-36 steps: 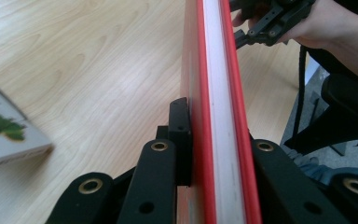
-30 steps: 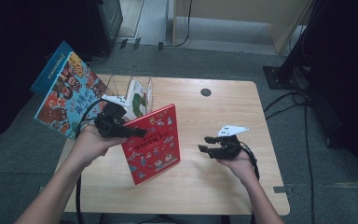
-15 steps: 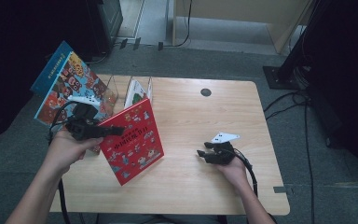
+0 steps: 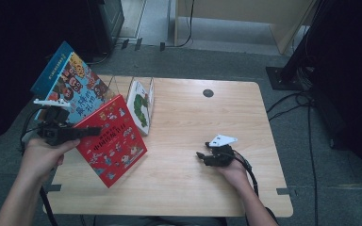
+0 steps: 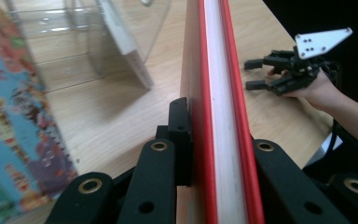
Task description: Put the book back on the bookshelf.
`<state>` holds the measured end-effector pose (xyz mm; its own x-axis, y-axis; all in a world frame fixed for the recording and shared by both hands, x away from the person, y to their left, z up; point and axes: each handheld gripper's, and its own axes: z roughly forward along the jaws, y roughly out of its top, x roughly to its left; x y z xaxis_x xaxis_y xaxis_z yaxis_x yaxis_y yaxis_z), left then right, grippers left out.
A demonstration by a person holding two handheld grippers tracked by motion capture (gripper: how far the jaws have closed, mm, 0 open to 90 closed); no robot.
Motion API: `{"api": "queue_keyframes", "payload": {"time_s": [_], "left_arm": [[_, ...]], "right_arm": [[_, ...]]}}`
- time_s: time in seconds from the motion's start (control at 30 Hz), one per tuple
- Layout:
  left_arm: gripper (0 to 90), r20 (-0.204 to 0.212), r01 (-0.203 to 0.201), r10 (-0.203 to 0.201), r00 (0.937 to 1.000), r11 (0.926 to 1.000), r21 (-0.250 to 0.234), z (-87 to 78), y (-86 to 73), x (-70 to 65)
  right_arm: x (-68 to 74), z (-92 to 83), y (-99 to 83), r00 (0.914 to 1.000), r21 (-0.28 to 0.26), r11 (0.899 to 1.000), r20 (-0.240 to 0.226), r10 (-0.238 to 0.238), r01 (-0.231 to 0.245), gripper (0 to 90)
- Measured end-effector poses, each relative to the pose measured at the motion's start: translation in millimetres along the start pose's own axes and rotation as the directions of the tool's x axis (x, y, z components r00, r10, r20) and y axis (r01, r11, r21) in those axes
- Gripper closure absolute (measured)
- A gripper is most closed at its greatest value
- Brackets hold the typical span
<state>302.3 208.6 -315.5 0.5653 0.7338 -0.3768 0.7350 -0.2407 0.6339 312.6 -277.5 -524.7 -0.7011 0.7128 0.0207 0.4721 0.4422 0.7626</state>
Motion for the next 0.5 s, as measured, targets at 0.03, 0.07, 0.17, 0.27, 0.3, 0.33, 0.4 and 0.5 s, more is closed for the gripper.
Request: {"api": "queue_keyframes", "payload": {"time_s": [0.03, 0.07, 0.17, 0.27, 0.3, 0.33, 0.4, 0.5], "left_arm": [[79.8, -0.006, 0.012, -0.013, 0.9999, 0.9999, -0.004, -2.3, -0.4, 3.2], [79.8, -0.015, 0.026, -0.026, 0.9996, 0.9996, -0.008, -4.3, -0.8, 6.5], [79.8, -0.037, 0.058, -0.058, 0.9976, 0.9981, -0.023, -9.5, -0.7, 16.0], [79.7, -0.067, 0.099, -0.101, 0.9927, 0.9945, -0.037, -11.1, 1.0, 24.3], [79.7, -0.074, 0.102, -0.105, 0.9917, 0.9939, -0.04, -11.3, 1.7, 26.8], [79.7, -0.082, 0.108, -0.111, 0.9904, 0.9932, -0.043, -11.6, 2.7, 29.7], [79.8, -0.102, 0.13, -0.135, 0.9855, 0.99, -0.056, -11.6, 4.8, 34.9], [79.6, -0.126, 0.149, -0.157, 0.9795, 0.9864, -0.068, -10.2, 9.5, 40.5]], "right_arm": [[0.0, 0.2, 0.2, 1.0, 0.001, 1.0, 0.001, 0.002, -0.002, 40.2], [-0.1, 0.4, 0.3, 1.0, 0.0, 1.0, 0.001, 0.001, -0.001, 40.1], [-0.1, 0.4, 0.3, 1.0, 0.0, 1.0, 0.0, 0.001, -0.001, 40.1], [-0.1, 0.4, 0.3, 1.0, 0.0, 1.0, 0.001, 0.001, -0.001, 40.0], [-0.1, 0.4, 0.3, 1.0, 0.0, 1.0, 0.001, 0.002, -0.002, 39.8], [-0.3, 0.5, 0.3, 1.0, -0.001, 1.0, 0.001, 0.0, 0.0, 39.7], [-0.3, 0.5, 0.3, 1.0, -0.001, 1.0, 0.002, -0.001, 0.001, 39.7], [0.0, 0.4, 0.3, 1.0, 0.001, 1.0, 0.002, 0.003, -0.003, 39.6]]}}
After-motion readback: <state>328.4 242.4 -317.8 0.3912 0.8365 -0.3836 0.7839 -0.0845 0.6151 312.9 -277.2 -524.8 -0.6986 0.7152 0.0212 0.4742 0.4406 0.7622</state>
